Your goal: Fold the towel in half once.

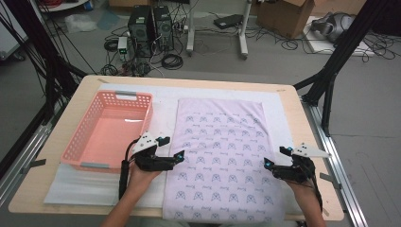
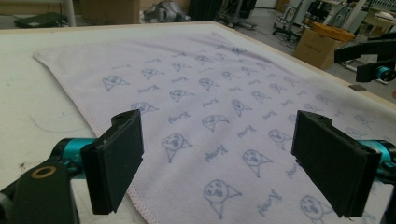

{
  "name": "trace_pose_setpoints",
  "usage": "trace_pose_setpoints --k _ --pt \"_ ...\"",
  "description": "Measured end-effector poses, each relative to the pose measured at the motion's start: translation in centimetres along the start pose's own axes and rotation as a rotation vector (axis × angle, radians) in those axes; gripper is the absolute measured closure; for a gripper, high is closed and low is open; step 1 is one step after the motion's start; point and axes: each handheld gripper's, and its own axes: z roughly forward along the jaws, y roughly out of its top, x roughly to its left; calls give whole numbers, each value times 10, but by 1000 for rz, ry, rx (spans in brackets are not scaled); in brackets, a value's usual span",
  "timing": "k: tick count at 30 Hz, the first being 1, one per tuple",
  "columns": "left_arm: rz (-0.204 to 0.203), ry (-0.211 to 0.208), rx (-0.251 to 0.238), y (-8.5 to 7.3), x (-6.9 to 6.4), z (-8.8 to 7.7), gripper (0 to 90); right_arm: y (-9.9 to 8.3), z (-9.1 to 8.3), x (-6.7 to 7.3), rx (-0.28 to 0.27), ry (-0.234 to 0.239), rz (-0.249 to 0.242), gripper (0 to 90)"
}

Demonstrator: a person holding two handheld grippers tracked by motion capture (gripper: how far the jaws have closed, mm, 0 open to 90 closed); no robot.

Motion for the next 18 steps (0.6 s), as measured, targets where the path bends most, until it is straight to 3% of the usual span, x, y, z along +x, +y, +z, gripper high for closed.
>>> trace_pose_setpoints --k 7,12,18 --pt "20 19 40 -1 0 5 208 2 9 -8 34 21 16 169" --pt "-6 22 18 8 2 9 208 5 14 -16 52 36 53 170" --pt "-18 51 18 21 4 24 208 15 22 -22 72 21 49 171"
